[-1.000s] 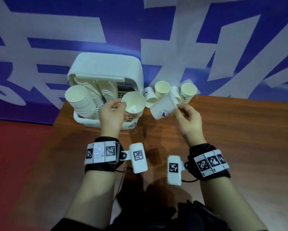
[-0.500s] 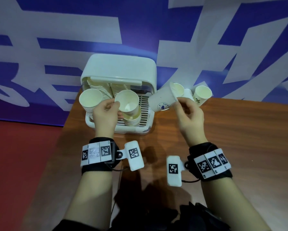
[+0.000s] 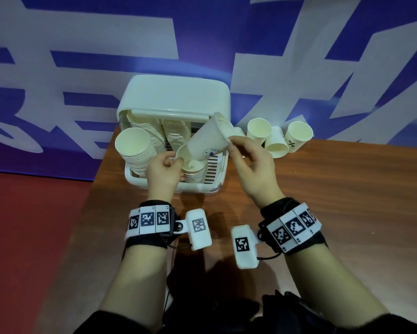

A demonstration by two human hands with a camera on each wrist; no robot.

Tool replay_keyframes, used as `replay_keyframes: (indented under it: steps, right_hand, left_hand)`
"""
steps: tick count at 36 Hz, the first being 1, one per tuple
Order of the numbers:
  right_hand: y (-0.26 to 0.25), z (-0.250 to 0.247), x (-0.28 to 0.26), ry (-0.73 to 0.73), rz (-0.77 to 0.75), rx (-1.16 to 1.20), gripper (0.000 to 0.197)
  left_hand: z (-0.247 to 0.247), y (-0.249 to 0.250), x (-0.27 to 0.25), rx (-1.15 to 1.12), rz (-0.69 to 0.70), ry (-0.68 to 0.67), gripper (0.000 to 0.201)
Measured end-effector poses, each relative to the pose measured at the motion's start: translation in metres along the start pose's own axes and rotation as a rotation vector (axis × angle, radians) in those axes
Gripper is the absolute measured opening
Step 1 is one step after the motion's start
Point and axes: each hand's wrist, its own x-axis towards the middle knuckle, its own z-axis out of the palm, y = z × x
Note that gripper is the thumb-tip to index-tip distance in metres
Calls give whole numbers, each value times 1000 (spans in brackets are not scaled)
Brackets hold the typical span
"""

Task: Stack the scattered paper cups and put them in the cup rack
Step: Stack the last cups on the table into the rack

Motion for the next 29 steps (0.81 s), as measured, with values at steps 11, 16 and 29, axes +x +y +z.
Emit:
replay_keyframes:
  steps: [11,16,29]
  right_hand:
    - [10,14,12,-214,-139,-96,15]
    - [16,16,13,-322,-235,-199,17]
    - [28,30,8,-542,-310,-503,26]
  left_hand:
    - [4,-12,5,115,-28,-48,31]
    - [1,-16,4,69,-20,-44,14]
    - [-1,-17,7,123,31,-30,12]
